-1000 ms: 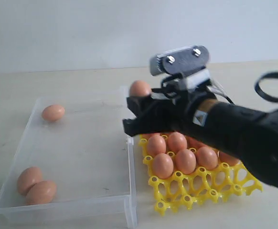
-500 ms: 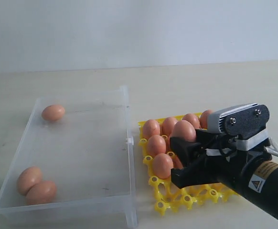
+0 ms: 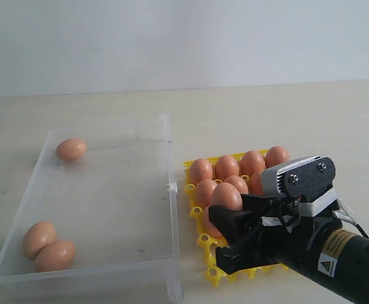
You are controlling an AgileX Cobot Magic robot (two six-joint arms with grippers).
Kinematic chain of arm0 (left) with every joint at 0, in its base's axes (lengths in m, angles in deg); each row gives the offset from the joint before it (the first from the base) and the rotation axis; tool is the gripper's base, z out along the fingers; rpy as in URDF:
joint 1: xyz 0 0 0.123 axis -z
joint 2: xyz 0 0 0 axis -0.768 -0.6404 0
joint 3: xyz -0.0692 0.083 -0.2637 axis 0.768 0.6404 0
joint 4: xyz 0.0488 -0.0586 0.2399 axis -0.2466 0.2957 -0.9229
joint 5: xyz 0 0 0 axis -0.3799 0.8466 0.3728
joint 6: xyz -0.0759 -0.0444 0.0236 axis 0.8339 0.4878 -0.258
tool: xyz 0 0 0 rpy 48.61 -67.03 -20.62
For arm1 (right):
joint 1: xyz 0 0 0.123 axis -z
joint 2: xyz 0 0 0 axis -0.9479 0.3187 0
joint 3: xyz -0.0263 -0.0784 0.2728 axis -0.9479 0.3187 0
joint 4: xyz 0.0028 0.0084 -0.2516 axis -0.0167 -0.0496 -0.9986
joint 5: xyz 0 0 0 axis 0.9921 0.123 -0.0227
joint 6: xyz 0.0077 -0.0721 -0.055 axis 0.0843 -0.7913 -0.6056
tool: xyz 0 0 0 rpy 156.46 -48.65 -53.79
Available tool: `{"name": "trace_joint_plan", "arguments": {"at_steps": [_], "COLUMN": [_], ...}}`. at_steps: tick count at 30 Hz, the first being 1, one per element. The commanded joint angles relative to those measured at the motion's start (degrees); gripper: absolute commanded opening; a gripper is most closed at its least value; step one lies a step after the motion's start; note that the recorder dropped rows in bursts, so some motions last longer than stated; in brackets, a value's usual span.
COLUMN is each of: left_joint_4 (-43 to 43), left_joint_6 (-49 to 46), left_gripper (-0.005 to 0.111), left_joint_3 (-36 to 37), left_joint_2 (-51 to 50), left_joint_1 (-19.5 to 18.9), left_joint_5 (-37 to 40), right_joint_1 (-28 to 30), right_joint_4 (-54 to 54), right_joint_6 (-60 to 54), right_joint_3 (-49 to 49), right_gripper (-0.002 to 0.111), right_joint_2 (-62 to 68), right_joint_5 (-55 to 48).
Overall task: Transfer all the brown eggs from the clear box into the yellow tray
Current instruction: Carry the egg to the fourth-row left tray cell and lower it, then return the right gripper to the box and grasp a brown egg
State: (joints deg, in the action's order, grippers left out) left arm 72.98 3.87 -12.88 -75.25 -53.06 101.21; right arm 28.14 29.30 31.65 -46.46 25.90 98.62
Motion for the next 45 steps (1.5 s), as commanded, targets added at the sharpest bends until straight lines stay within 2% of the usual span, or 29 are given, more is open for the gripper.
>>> {"name": "trace_joint_plan", "arguments": {"at_steps": [1,11,22,25,31,34,39,42,45], "left_joint_4": [-0.2,-0.2,-0.2,-0.2,-0.2,-0.2,-0.2,-0.2,-0.2], "left_joint_6": [-0.1,-0.1,-0.1,-0.1,-0.1,-0.1,-0.1,-0.1,-0.1], "left_gripper": [0.0,0.0,0.0,0.0,0.0,0.0,0.0,0.0,0.0], "left_joint_3": [-0.3,-0.3,-0.3,-0.3,-0.3,-0.3,-0.3,-0.3,-0.3], "left_joint_2": [-0.2,-0.2,-0.2,-0.2,-0.2,-0.2,-0.2,-0.2,-0.2], "left_joint_1": [-0.1,-0.1,-0.1,-0.1,-0.1,-0.1,-0.1,-0.1,-0.1], "left_joint_5": [-0.3,-0.3,-0.3,-0.3,-0.3,-0.3,-0.3,-0.3,-0.3], "right_joint_1": [0.0,0.0,0.0,0.0,0.0,0.0,0.0,0.0,0.0], "right_joint_4": [-1.2,-3.6,-6.0,-8.3,-7.9,-6.9,-6.6,-6.6,-5.7], "right_joint_6": [0.2,2.9,4.2,4.3,4.2,4.1,3.8,3.8,4.2], "right_joint_3": [0.3,0.3,0.3,0.3,0.3,0.3,0.3,-1.5,-9.5], "right_gripper": [0.0,0.0,0.002,0.015,0.061,0.069,0.065,0.05,0.025], "right_joint_2": [0.4,4.7,5.8,5.8,5.8,5.8,2.2,-5.6,-15.7], "right_joint_5": [-1.8,-0.4,-4.3,-5.8,-5.6,-5.8,-7.3,-13.4,-30.9]}}
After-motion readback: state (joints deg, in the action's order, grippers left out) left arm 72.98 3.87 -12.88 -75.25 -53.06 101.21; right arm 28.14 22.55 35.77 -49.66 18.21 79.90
